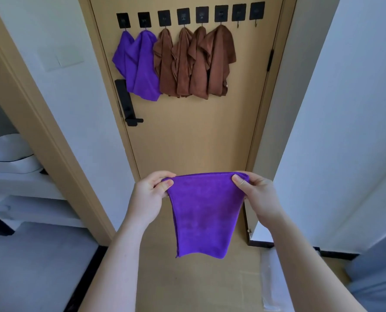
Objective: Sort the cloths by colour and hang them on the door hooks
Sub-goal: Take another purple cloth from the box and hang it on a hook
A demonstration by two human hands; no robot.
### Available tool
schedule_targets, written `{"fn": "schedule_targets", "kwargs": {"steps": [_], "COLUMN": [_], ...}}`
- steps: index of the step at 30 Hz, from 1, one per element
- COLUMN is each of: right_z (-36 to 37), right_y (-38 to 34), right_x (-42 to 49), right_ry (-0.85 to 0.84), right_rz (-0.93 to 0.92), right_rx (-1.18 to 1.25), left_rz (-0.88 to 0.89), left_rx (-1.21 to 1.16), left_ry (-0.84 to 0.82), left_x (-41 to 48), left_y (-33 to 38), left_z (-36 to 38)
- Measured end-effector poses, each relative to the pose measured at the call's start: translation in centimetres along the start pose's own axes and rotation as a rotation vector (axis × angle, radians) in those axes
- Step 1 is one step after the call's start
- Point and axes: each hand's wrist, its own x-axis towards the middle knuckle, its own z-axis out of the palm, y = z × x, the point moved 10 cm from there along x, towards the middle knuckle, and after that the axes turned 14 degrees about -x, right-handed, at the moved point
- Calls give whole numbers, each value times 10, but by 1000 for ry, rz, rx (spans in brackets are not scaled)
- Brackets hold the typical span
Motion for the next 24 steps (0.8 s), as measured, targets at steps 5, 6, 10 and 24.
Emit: {"fn": "schedule_targets", "kwargs": {"steps": [5, 6, 10, 24], "right_z": [-17, -22, -48, -109], "right_y": [19, 21, 25, 33], "right_x": [41, 52, 96, 201], "right_ry": [-8, -11, -23, -57], "right_rz": [25, 26, 5, -39], "right_rx": [20, 18, -2, 63], "left_rz": [0, 2, 2, 48], "left_rx": [5, 6, -25, -36], "left_ry": [-8, -3, 32, 113], "left_x": [38, 46, 76, 148], "left_y": [-15, -18, -27, -29], "left_z": [31, 38, 71, 155]}}
